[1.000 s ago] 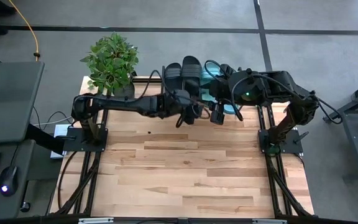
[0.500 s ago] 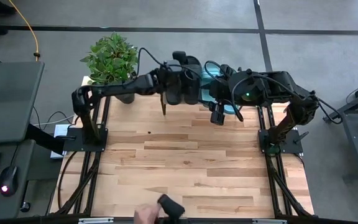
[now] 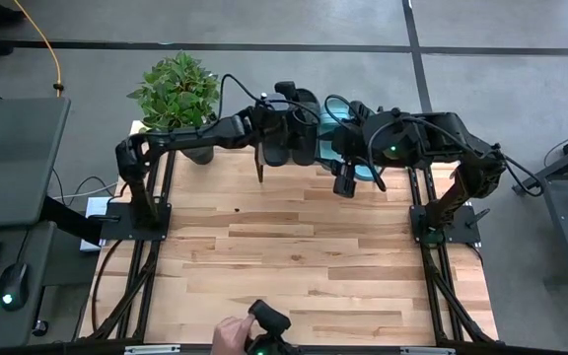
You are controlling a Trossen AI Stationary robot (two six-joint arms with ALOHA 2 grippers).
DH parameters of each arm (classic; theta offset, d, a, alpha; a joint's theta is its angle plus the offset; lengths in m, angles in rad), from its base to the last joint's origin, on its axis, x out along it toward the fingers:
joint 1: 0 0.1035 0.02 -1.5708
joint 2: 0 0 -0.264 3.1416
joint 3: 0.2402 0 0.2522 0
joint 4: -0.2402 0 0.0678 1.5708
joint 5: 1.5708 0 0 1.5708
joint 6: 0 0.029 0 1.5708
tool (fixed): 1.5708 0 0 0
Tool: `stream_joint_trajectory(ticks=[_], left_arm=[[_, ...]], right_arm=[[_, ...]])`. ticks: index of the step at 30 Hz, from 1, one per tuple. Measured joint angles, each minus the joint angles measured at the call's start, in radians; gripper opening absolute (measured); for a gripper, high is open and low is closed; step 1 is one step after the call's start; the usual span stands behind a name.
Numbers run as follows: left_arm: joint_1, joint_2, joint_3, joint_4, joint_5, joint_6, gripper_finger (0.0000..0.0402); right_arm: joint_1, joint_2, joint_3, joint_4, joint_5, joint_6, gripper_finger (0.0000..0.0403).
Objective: Pick and place slides into the shelf
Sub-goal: Put the black slide on the shelf
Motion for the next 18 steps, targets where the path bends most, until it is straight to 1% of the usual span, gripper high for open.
stream_joint_trajectory(ticks=[5,8,18], left_arm=[[0.001,0.031,0.000,-0.004,-0.002,0.004,0.0287],[0.001,0.056,0.003,0.020,-0.029,0.015,0.0287],[0.008,0.065,0.002,-0.014,-0.033,0.012,0.0287]], right_arm=[[0.000,0.000,0.000,0.016,0.000,-0.011,0.0202],[0.000,0.000,0.000,0.021,0.001,-0.015,0.0202],[0.000,0.000,0.000,0.021,0.001,-0.018,0.0202]])
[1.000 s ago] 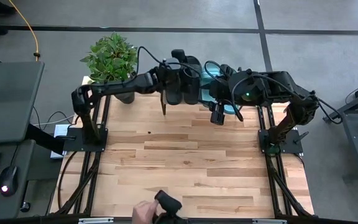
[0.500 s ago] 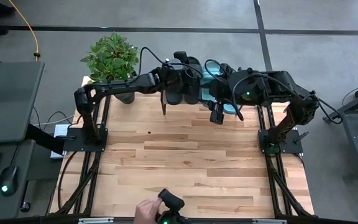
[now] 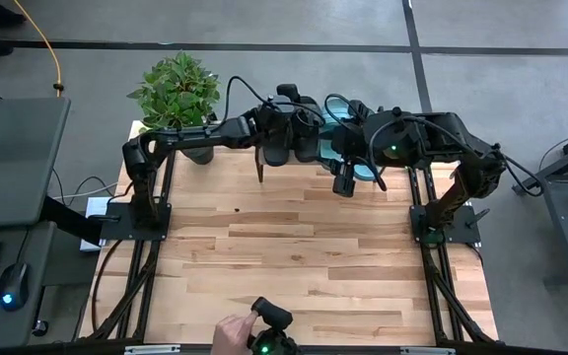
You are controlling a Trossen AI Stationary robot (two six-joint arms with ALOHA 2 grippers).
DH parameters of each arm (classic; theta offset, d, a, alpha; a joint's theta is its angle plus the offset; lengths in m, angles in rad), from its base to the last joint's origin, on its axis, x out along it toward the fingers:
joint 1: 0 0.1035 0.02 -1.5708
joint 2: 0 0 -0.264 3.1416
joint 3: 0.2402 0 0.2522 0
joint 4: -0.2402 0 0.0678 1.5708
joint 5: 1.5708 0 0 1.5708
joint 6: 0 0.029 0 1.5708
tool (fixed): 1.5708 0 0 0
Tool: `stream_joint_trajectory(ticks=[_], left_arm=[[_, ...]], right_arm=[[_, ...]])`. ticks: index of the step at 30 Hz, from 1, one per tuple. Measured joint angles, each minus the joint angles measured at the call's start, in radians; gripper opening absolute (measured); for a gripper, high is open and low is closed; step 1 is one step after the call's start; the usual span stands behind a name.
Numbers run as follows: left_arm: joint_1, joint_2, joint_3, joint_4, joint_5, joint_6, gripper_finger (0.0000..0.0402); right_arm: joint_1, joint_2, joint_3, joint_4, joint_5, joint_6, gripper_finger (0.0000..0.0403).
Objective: Pick and place slides into the shelf
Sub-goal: Put the black slide on the shelf
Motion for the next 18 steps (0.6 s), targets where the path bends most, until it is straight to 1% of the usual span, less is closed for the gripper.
stream_joint_trajectory(ticks=[11,15,18], left_arm=[[-0.002,0.003,-0.001,-0.141,-0.047,0.023,0.0287],[-0.002,0.003,-0.001,-0.150,-0.053,0.018,0.0287],[-0.008,0.003,-0.003,-0.117,-0.057,0.013,0.0287]], right_arm=[[0.000,0.000,0.000,0.001,0.000,0.000,0.0202],[0.000,0.000,0.000,0.003,0.000,0.000,0.0202],[0.000,0.000,0.000,0.003,0.000,0.000,0.0202]])
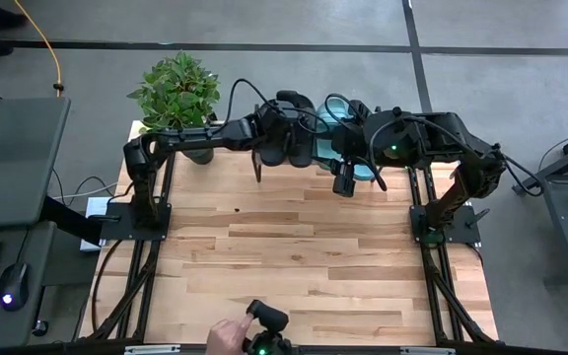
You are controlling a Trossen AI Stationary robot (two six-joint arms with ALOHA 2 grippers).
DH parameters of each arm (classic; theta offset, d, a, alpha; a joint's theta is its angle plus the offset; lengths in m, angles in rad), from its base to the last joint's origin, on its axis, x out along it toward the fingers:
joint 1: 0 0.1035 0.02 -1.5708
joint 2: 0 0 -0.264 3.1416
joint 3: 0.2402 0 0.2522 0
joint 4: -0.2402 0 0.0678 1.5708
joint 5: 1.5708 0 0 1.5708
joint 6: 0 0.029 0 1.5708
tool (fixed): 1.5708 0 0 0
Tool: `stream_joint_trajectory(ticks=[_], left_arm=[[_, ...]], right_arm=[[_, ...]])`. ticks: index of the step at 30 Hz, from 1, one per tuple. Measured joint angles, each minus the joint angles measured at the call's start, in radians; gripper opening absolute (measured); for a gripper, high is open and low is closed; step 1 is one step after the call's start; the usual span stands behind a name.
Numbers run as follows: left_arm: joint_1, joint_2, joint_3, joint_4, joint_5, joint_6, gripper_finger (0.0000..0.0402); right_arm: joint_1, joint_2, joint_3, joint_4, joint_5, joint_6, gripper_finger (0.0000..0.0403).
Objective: Pick and place slides into the shelf
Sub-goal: Put the black slide on the shelf
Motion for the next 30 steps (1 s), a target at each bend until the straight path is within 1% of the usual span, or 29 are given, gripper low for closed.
stream_joint_trajectory(ticks=[9,14,20,25,30], left_arm=[[-0.034,0.001,0.079,0.018,-0.008,0.016,0.0287],[-0.032,0.001,0.131,-0.003,-0.031,0.018,0.0287],[-0.028,0.000,0.160,-0.017,-0.041,0.012,0.0287],[0.007,0.000,0.166,-0.021,-0.041,0.009,0.0287],[0.067,0.000,0.166,-0.099,-0.062,-0.021,0.0287]], right_arm=[[0.000,0.000,0.000,-0.003,0.000,-0.005,0.0202],[0.000,0.000,0.000,-0.002,0.000,-0.008,0.0202],[0.000,-0.001,0.000,0.012,0.000,-0.016,0.0202],[0.000,-0.001,0.000,0.012,0.000,-0.015,0.0202],[0.000,-0.001,0.000,0.012,-0.002,-0.015,0.0202]])
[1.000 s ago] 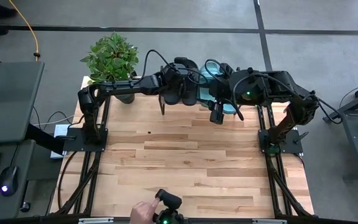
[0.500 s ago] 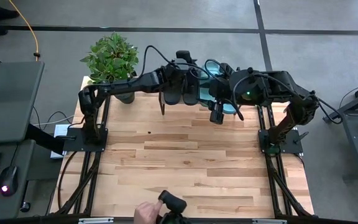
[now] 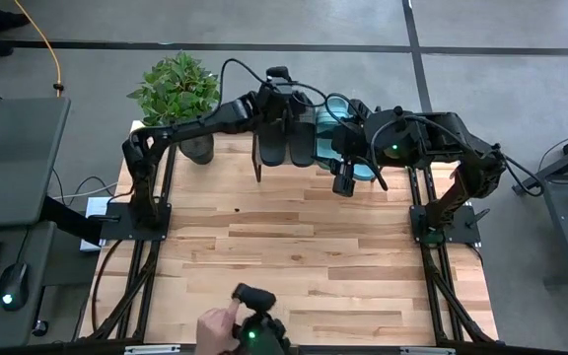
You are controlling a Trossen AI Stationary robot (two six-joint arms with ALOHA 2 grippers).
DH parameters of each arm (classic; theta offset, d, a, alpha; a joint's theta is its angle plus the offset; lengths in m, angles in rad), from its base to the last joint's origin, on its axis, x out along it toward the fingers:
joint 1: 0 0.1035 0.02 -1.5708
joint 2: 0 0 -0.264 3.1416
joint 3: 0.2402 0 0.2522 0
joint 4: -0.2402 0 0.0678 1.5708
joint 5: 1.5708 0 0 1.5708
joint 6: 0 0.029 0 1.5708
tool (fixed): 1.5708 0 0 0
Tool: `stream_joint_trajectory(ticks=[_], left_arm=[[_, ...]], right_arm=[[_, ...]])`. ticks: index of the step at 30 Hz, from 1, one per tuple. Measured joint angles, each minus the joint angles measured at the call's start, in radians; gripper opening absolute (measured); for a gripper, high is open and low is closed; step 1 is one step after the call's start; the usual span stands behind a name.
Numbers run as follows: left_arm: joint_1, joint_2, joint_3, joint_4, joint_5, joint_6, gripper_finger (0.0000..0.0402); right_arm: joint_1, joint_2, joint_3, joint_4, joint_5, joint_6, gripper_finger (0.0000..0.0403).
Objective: Pick and place slides into the shelf
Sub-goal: Put the black slide on the shelf
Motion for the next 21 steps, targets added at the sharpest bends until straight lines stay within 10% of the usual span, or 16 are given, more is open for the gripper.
stream_joint_trajectory(ticks=[21], left_arm=[[0.058,0.048,-0.010,-0.119,0.175,-0.119,0.0287]], right_arm=[[0.000,-0.001,0.000,0.007,-0.003,0.007,0.0202]])
